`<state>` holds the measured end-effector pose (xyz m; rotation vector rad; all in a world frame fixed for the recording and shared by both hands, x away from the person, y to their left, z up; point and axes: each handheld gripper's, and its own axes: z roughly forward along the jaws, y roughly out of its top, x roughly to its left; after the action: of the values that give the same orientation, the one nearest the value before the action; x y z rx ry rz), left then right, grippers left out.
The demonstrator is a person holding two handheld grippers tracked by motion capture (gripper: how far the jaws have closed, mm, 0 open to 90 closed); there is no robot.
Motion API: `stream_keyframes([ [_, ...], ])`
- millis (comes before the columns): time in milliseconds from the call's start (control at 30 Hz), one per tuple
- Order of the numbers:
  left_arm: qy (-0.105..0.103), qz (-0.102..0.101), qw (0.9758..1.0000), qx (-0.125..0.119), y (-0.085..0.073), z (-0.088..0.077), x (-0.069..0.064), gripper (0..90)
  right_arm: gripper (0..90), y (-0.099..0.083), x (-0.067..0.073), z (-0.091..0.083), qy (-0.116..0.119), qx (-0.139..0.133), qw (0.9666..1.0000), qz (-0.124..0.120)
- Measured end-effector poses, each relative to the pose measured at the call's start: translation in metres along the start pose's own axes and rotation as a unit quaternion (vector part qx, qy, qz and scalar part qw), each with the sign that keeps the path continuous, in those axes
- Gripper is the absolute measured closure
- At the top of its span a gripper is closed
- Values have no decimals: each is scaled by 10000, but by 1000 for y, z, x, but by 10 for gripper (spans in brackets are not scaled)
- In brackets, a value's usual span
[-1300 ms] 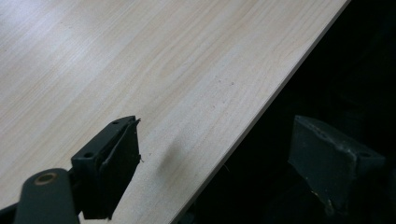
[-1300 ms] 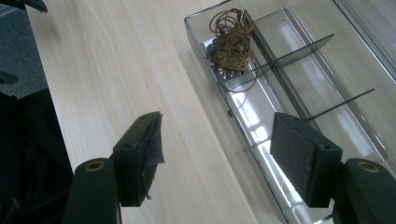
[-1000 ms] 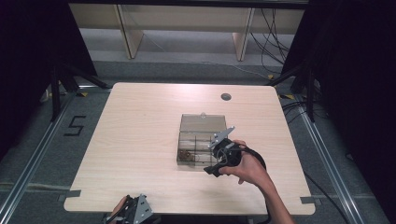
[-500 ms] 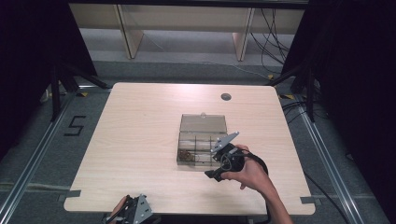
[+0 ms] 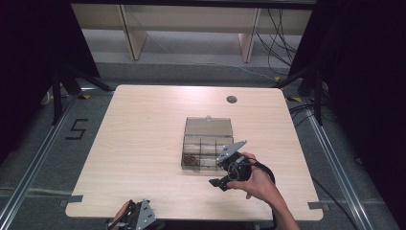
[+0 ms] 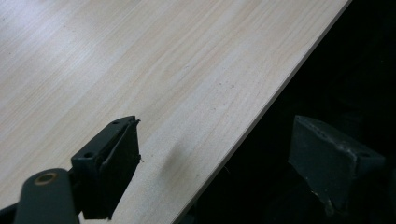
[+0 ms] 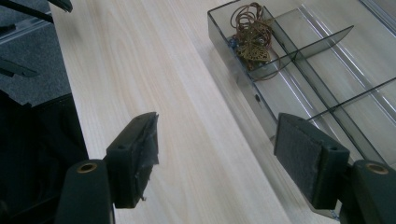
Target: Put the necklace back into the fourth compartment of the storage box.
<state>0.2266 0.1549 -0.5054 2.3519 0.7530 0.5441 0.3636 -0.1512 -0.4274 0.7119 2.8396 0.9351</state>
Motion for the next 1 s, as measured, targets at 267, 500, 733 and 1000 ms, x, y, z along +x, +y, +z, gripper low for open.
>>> stream_keyframes([
  [267,10,-10,10000,-15,0,-1,0,158,302,-7,2,0,5,-82,10000,45],
  [500,8,-5,10000,-24,0,-1,0,158,288,-13,1,-3,2,-116,9998,182],
  [733,6,-17,10000,-22,0,-1,0,158,284,-19,1,-4,28,-232,9995,216],
  [1000,14,-9,10000,-25,0,-1,0,158,283,-26,1,-5,20,-288,9995,161],
])
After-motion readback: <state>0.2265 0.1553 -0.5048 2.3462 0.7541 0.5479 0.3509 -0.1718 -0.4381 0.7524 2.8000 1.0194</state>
